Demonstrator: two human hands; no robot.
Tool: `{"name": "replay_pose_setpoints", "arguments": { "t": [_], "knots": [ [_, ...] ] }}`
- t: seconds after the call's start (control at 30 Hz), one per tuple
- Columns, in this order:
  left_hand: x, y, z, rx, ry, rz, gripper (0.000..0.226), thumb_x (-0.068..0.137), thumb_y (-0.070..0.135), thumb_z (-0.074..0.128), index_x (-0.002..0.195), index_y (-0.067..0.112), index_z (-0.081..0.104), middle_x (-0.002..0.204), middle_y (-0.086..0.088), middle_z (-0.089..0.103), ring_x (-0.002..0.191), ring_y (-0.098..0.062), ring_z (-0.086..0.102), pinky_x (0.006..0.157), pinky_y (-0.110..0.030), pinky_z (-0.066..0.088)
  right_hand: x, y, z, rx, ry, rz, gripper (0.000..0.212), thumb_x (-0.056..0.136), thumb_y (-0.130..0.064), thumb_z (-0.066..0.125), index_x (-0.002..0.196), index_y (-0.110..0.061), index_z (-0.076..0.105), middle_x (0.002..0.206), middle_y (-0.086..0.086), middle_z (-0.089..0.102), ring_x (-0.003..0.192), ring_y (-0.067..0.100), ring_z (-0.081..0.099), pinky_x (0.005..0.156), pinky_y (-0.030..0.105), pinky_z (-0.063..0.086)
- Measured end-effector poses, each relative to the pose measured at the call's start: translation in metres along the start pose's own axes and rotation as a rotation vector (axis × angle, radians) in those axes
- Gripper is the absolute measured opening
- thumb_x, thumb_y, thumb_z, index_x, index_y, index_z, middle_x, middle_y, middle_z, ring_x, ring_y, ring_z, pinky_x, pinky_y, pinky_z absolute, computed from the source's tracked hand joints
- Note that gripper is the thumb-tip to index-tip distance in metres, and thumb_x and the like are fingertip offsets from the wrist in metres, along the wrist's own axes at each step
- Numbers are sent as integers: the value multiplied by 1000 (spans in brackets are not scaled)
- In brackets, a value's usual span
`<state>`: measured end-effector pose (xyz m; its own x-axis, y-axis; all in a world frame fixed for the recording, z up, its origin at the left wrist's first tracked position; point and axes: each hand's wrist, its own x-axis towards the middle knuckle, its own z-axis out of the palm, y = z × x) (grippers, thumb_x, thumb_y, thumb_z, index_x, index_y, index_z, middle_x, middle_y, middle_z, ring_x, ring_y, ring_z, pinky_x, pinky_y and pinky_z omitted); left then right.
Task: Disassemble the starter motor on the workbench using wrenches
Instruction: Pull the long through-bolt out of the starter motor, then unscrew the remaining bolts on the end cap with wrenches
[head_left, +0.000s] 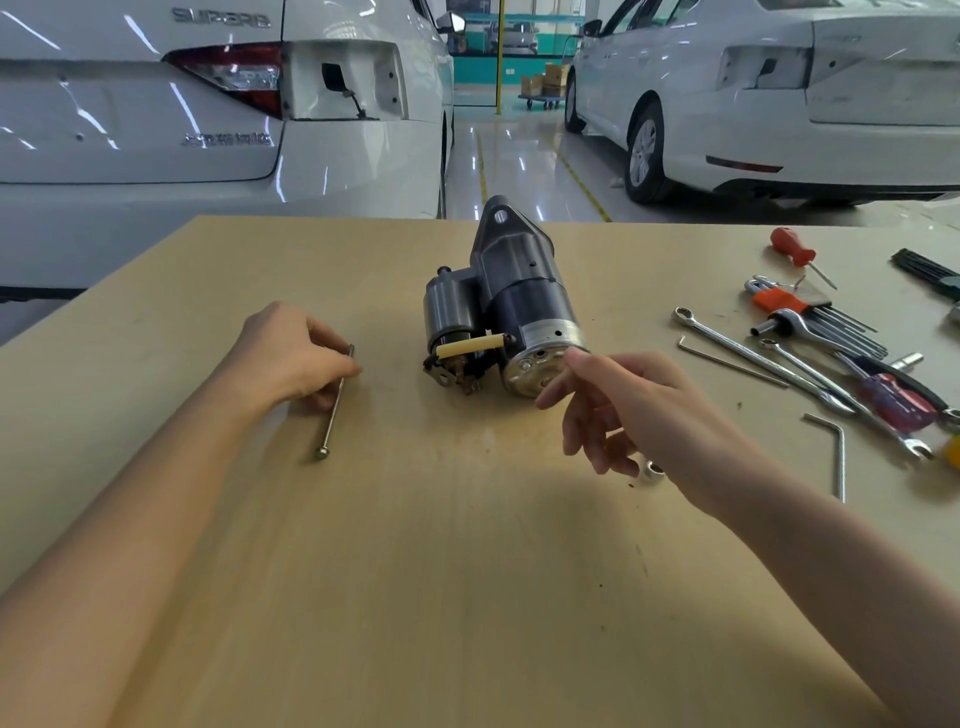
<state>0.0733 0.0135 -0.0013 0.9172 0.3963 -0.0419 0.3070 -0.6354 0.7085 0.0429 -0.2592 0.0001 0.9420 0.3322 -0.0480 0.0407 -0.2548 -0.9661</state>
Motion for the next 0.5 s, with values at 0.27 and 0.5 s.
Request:
{"name": "replay_pose_setpoints", "arguments": {
  "t": [0.27, 0.5],
  "knots": [
    [-9, 9, 18, 150, 247, 413, 24, 86, 14, 66, 108, 9, 73, 96, -11, 71, 86, -24, 63, 83, -27, 46, 5, 0, -9, 154, 386, -146, 46, 101, -31, 38, 71, -9, 63, 53, 6, 57, 44, 16, 48, 40, 24, 33],
    [-41, 23, 49, -4, 99, 834, 34, 87, 13, 70, 121, 8, 67, 124, -7, 60, 114, -17, 56, 102, -23, 41, 15, 8, -24, -203, 459, -112, 18, 91, -9, 49, 87, -17, 65, 69, 1, 63, 57, 14, 57, 50, 25, 42]
  ]
}}
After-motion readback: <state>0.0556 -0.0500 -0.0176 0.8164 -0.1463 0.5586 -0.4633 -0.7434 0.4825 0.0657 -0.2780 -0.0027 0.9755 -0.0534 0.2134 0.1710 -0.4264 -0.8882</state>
